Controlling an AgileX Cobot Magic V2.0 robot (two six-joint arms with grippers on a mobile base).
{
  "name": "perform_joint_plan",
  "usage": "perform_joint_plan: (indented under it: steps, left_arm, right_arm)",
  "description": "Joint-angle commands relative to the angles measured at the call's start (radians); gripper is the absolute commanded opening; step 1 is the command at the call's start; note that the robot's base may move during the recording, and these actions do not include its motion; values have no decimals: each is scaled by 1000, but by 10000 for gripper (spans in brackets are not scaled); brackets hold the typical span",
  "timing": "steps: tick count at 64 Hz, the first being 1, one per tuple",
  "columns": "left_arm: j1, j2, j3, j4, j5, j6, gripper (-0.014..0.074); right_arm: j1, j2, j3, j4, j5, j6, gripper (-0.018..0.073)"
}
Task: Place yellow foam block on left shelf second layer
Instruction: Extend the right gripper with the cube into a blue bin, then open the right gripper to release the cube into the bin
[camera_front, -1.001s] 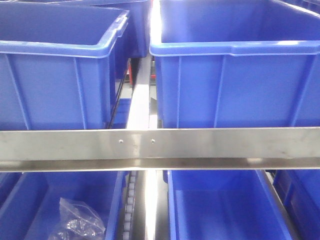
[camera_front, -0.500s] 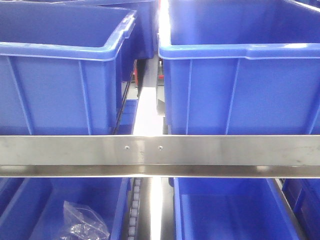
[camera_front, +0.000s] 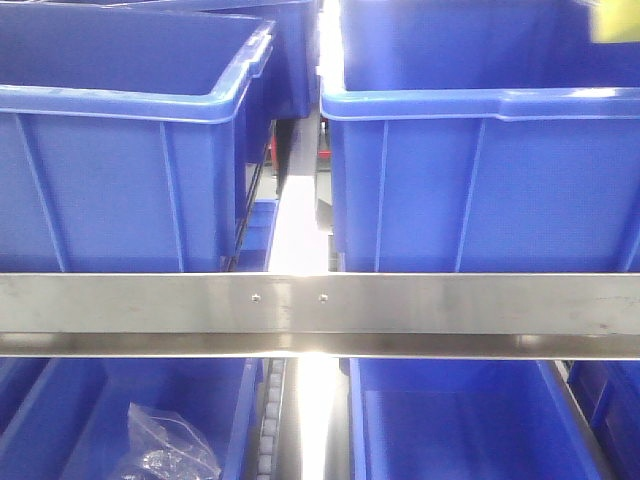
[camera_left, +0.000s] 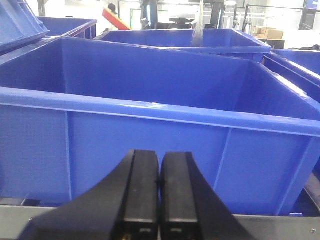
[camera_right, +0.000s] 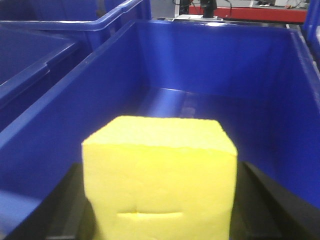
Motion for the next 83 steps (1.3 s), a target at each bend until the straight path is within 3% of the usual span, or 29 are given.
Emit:
perform_joint_plan:
  steps: [1, 22, 34, 46, 54, 57, 62, 70, 74, 83]
  left_arm:
    - [3, -15, 25, -4, -90, -5, 136]
    - [3, -15, 25, -4, -90, -5, 136]
    - [3, -15, 25, -4, -90, -5, 136]
    - [3, -15, 25, -4, -90, -5, 136]
    - [3, -15, 25, -4, -90, -5, 136]
    - [3, -15, 25, -4, -90, -5, 136]
    - [3, -15, 25, -4, -90, -5, 136]
    - [3, -15, 25, -4, -90, -5, 136]
    - [3, -15, 25, -4, -90, -5, 136]
    - [3, -15, 25, -4, -90, -5, 136]
  right_arm:
    - [-3, 79, -107, -2, -121, 2, 415]
    - [-3, 334, -334, 3, -120, 2, 424]
    - [-3, 351, -379, 78, -94, 3, 640]
    - [-3, 351, -427, 95, 64, 3, 634]
    - [-3, 351, -428, 95, 47, 2, 626]
    - [-3, 351, -428, 95, 46, 2, 601]
    - [-3, 350, -428, 95, 53, 2, 463]
    - [-3, 332, -426, 87, 52, 2, 31]
    - [-3, 312, -422, 82, 58, -9, 68]
    - [-3, 219, -361, 30, 84, -29, 48]
